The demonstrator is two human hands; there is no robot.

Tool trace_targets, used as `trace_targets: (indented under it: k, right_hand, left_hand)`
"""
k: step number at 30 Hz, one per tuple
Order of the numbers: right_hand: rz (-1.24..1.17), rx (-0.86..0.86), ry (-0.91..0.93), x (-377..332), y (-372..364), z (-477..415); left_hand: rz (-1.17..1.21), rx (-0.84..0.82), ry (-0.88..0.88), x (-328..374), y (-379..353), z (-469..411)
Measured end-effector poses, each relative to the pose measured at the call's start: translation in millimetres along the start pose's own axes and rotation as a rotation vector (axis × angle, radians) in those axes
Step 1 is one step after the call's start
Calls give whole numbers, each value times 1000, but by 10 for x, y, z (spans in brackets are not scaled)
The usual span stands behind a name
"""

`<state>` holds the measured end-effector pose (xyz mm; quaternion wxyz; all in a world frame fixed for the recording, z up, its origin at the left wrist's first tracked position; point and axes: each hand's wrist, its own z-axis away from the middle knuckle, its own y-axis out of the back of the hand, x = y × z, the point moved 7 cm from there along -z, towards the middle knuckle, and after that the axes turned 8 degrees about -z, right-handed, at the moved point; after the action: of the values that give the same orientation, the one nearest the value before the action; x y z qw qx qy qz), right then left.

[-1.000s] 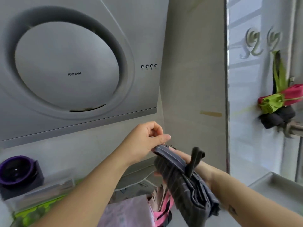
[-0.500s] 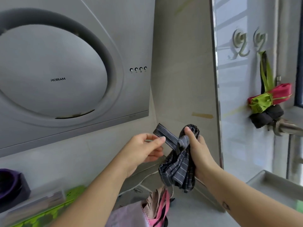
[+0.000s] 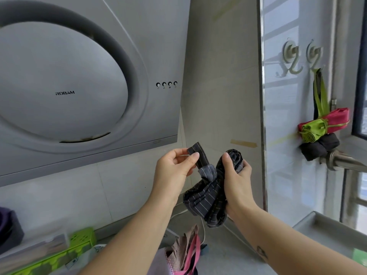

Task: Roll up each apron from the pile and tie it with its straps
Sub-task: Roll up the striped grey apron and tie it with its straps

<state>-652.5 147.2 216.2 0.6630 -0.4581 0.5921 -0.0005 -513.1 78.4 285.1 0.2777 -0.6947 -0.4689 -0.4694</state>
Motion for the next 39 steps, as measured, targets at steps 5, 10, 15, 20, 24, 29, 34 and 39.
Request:
trace_targets:
  k: [5, 10, 15, 20, 24, 29, 34, 39]
  right_hand:
    - [-21, 14, 4, -60, 1, -23]
    - [17, 15, -47, -73, 40, -75]
    - [403, -120, -63, -216, 21, -111]
    - [563, -323, 406, -963, -294, 48]
    - [564, -319, 492, -1236, -335, -22]
    - [527, -370, 490, -1599, -350, -278]
    - [352, -216, 475, -1974, -87, -728]
    - [198, -128, 523, -2337, 136, -1067]
  left_hand:
    - [133, 33, 4, 40, -82, -1]
    - [299, -72, 41, 79, -216, 7]
    - [214, -173, 5, 194, -333, -34]
    - [-32, -238, -143, 415, -533, -70]
    - [-62, -239, -228, 707, -726, -132]
    - [-152, -240, -291, 1000, -1089, -277]
    - [-704, -274, -495, 1222, -1365, -378]
    - [-1033, -432, -513, 1038, -1935, -466]
